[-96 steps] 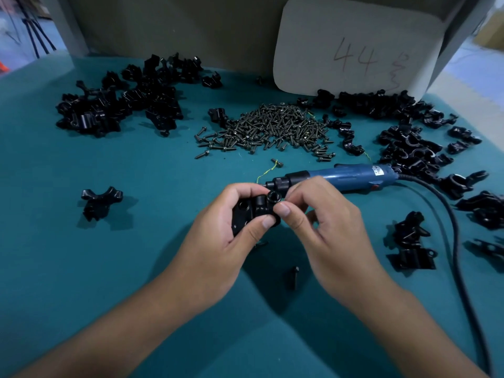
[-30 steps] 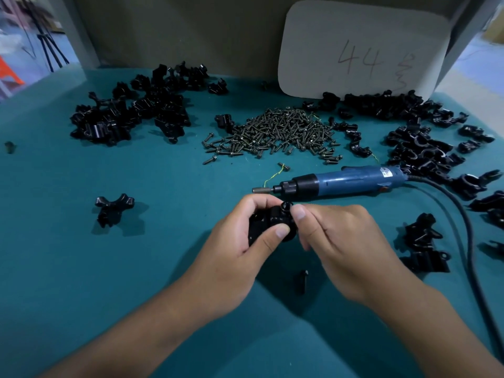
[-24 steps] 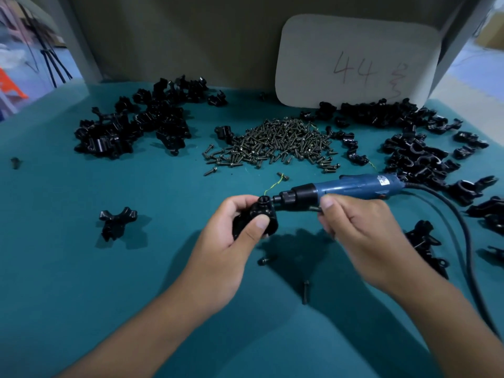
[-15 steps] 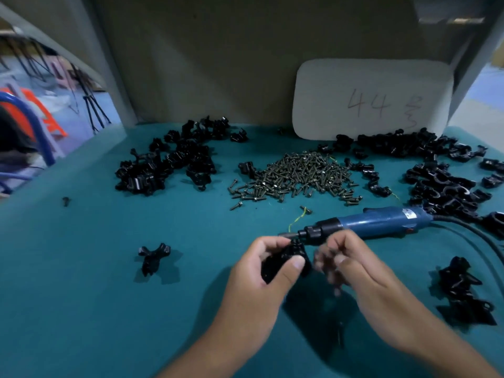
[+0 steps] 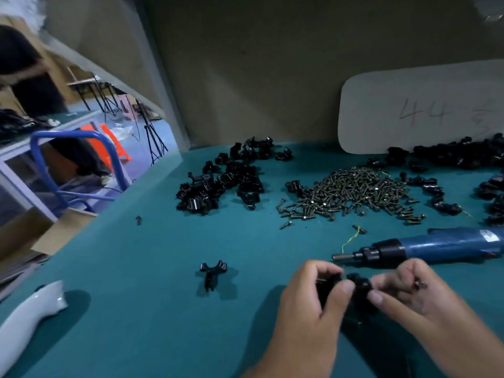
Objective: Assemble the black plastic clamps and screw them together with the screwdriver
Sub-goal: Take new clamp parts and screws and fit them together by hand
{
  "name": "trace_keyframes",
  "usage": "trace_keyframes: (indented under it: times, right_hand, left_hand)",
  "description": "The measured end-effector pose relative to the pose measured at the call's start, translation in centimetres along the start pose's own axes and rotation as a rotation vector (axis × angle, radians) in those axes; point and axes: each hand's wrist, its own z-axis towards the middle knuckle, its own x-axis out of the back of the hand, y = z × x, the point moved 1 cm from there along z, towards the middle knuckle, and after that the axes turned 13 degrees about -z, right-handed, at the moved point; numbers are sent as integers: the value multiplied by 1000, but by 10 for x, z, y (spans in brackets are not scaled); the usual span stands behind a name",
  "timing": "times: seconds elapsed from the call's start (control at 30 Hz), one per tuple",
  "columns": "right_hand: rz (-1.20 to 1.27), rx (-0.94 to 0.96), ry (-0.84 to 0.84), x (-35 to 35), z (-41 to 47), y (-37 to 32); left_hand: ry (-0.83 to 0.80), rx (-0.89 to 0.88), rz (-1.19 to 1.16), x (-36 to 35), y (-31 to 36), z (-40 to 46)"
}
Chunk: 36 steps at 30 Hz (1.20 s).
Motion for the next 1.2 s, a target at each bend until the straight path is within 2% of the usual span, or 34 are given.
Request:
trace_keyframes:
  times: [0.1,0.17,0.27,0.37,0.43,0.53,0.63,0.73,0.8,0.87,0.93,0.97,1.07,1.13,1.17,1.2]
  right_hand:
    - [-12,-20,-67,-11,-4,-7]
    - [-17,-20,-63,-11,-5,-6]
    - [28,-25,47,4,0,0]
    - [89,-49,80,14,4,1]
    - [44,-66,103,16,5,6]
    - [23,-119,89,18,7,8]
    - [34,-131,84,21,7,4]
    - [42,-153,53,24,7,-1]
    - [50,-163,42,25,7,-1]
    - [62,-162,33,25,5,-2]
    - [58,-150,30,25,4,-4]
    - [33,-133,24,26,3,-6]
    - [-64,-57,7,28,1,-13]
    - [-79,-21,3,29,0,-19]
    - [-71,1,-4,27,-1,-22]
    - [-48,24,-10,25,-2,-26]
  left_hand:
    - [44,36,124,10,-1,2]
    - [63,22,366,22,-3,11]
    - [90,73,785,48,-3,29]
    - [115,139,1042,70,-7,44]
    - [188,104,1078,78,-6,66]
    - [285,27,1001,85,-3,121]
    - [184,92,1062,96,-14,172]
    - [13,159,1266,107,-32,201]
    - [-13,136,1374,112,-37,207]
    - [28,74,1391,111,-32,204]
    - [99,-4,1242,103,-21,189]
    - [128,-17,1086,95,-13,175]
    - [65,66,335,58,7,110]
    - [14,228,-222,28,18,57]
    - [0,283,-427,18,18,36]
    - [-23,306,-534,8,17,21]
